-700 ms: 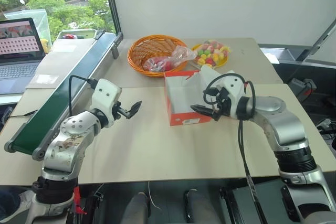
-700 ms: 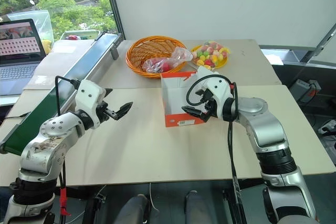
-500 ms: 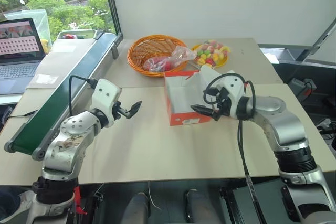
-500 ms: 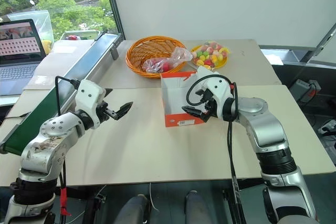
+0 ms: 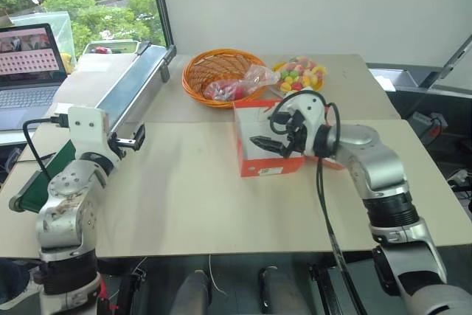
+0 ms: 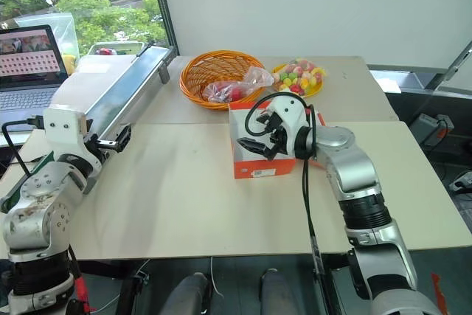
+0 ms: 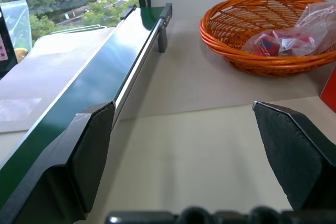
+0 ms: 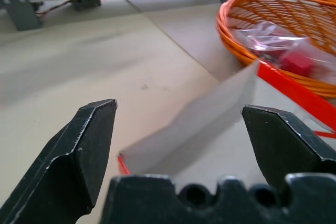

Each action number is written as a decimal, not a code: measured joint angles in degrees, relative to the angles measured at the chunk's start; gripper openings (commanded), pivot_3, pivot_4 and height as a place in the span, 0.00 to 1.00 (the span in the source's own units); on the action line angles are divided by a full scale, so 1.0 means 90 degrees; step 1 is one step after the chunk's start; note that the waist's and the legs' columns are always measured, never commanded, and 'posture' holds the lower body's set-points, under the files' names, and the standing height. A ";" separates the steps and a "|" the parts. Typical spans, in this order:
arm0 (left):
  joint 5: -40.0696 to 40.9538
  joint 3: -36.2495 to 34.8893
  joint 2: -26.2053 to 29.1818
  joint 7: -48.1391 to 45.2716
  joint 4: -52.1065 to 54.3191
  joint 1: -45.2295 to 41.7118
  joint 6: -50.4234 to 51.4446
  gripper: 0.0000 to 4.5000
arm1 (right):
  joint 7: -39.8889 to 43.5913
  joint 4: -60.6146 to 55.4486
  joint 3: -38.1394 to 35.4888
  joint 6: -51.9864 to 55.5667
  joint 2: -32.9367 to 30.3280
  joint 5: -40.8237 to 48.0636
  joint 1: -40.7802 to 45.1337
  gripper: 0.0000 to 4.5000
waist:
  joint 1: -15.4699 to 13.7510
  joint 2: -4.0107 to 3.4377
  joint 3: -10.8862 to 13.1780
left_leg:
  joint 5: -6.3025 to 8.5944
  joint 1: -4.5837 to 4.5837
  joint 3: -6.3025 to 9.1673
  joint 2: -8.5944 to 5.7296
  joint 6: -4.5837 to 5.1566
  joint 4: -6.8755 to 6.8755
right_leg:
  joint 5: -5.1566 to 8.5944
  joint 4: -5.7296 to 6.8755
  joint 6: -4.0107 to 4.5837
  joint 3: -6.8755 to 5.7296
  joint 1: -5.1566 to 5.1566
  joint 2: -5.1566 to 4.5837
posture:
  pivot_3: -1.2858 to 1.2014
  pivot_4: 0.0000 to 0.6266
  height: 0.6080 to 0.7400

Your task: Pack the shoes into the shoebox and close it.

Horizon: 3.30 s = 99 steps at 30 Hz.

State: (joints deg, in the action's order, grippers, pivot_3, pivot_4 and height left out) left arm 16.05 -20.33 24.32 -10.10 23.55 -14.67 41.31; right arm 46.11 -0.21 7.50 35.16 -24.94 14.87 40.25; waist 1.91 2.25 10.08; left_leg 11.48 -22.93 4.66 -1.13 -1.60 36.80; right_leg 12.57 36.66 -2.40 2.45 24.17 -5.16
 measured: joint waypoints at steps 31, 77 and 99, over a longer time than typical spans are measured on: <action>-0.0026 0.0539 -0.0335 0.0363 0.0018 -0.0702 0.0275 1.00 | -0.0012 0.0062 0.0079 -0.0135 0.0499 -0.0004 0.0103 0.99 | 0.0064 0.0000 0.0000 | 0.0000 0.0002 0.0000 0.0001 0.0000 0.0000 | 0.0000 0.0003 0.0001 0.0001 0.0000 0.0003 | 0.52 0.24 1.00; -0.0256 -0.1436 0.0480 0.0470 -0.1915 -0.0017 -0.0806 1.00 | 0.0282 -0.0159 0.0846 -0.0345 0.1357 0.0120 0.0233 0.99 | 0.0061 0.0000 0.0000 | 0.0001 0.0009 0.0002 0.0007 -0.0002 -0.0004 | -0.0003 0.0006 0.0005 -0.0003 0.0007 0.0007 | 0.52 0.24 1.00; 0.0110 -0.1613 0.1546 -0.1275 -0.3900 0.0668 -0.2138 1.00 | 0.0303 -0.0161 0.0862 -0.0345 0.1321 0.0117 0.0242 0.99 | 0.0070 0.0000 0.0000 | 0.0003 0.0010 0.0001 0.0012 -0.0005 -0.0008 | -0.0003 0.0006 0.0007 -0.0006 0.0012 0.0006 | 0.52 0.24 1.00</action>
State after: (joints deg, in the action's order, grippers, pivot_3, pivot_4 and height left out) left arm 17.04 -34.85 38.24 -21.57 -11.55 -8.66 22.07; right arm 48.84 -1.66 15.25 32.06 -13.05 15.92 42.43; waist 2.54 2.24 10.08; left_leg 11.50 -22.84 4.67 -1.03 -1.64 36.72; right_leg 12.54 36.72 -2.34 2.39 24.28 -5.11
